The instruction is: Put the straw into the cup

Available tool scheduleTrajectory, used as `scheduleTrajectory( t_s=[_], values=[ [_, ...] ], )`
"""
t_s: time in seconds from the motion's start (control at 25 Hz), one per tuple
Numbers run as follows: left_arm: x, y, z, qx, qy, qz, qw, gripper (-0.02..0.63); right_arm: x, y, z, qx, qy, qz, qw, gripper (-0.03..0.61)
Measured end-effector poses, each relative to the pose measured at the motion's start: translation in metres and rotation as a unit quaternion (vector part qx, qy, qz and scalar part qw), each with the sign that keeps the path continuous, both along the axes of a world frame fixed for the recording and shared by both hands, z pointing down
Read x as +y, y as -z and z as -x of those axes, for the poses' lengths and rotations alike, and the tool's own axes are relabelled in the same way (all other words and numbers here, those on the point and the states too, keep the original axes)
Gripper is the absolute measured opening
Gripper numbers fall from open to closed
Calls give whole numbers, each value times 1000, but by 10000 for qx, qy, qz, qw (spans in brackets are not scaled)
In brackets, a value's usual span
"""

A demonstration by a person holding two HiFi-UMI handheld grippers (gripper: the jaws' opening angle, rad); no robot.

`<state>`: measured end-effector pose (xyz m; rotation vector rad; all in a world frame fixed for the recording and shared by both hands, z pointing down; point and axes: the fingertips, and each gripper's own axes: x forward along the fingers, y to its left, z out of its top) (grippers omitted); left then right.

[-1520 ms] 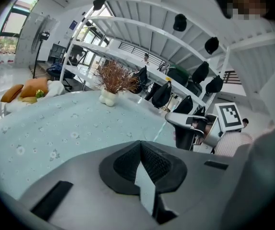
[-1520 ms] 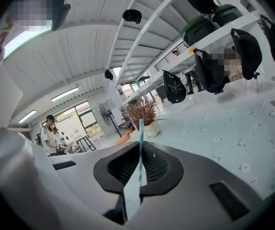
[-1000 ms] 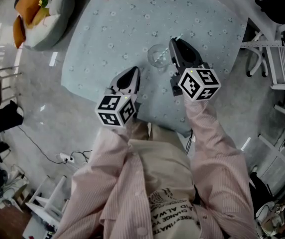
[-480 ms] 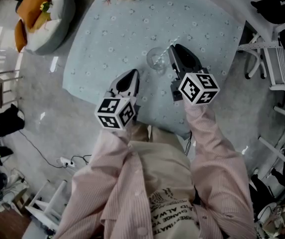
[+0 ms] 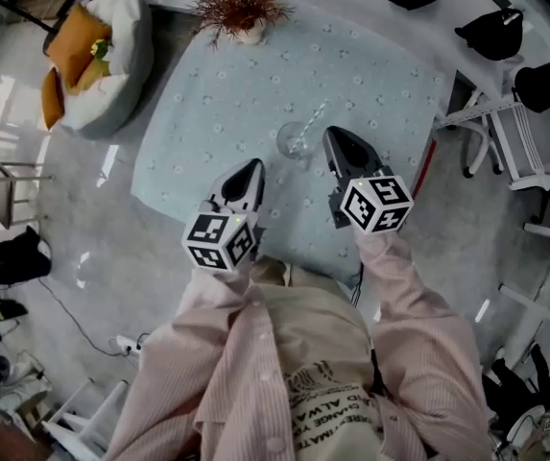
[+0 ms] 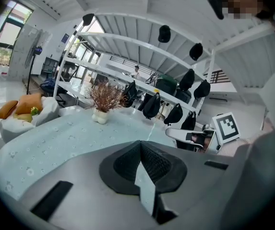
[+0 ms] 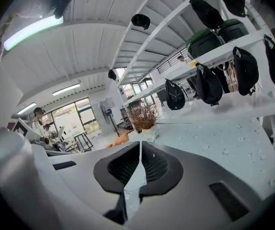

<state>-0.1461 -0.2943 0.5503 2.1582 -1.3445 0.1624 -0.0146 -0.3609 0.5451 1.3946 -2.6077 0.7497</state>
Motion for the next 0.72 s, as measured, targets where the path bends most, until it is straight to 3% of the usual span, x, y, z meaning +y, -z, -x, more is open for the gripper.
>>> scheduleTrajectory(
  t_s=[0.52, 0.72],
  values=[
    [15, 72, -3, -144, -152, -881, 9959, 0, 37, 67, -12, -1, 265, -681, 9973, 0],
    [24, 97, -1, -449, -245, -1246, 9909, 0, 52, 92, -14, -11, 346, -956, 9948, 0]
  ],
)
